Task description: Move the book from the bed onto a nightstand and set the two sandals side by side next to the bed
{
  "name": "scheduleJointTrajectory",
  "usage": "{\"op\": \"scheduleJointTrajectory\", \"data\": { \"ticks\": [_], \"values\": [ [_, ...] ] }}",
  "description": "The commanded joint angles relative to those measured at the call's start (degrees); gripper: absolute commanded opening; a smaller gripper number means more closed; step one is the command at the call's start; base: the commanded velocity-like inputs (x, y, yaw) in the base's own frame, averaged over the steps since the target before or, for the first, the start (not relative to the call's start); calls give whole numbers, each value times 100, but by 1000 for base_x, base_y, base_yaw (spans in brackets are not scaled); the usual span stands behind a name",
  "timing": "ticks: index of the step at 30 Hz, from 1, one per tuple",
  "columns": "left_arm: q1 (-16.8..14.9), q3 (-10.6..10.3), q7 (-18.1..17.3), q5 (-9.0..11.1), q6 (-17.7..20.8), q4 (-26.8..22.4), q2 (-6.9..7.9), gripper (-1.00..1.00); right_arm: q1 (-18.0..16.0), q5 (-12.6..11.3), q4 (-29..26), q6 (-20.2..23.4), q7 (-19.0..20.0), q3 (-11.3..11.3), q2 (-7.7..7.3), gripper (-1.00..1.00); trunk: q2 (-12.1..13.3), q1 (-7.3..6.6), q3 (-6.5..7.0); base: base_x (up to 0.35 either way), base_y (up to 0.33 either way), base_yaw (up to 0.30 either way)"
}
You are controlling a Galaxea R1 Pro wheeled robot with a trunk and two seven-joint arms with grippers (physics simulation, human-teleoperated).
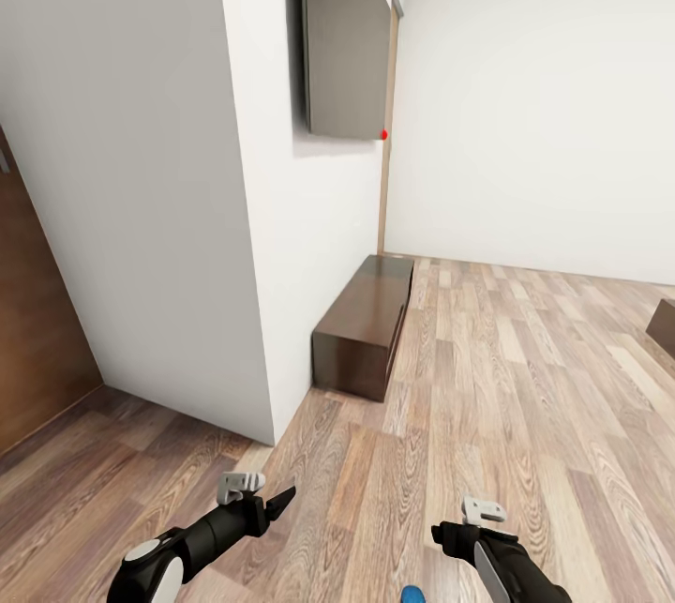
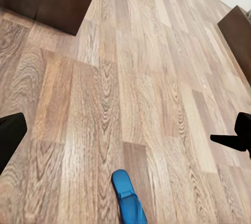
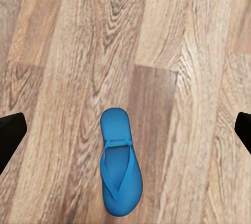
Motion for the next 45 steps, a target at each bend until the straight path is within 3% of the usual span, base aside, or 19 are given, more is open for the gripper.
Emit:
{"op": "scheduleJointTrajectory", "data": {
  "ticks": [1, 45],
  "values": [
    [-3, -5, 6, 60, 48, -3, 3, 100, -2, 4, -12, 31, 4, -32, 7, 100, -44, 22, -24, 0, 0, 0],
    [-3, -11, -2, 69, 48, -3, -6, 100, -1, 1, -12, 31, 8, -32, 14, 100, -1770, 969, -818, 0, 0, 0]
  ]
}}
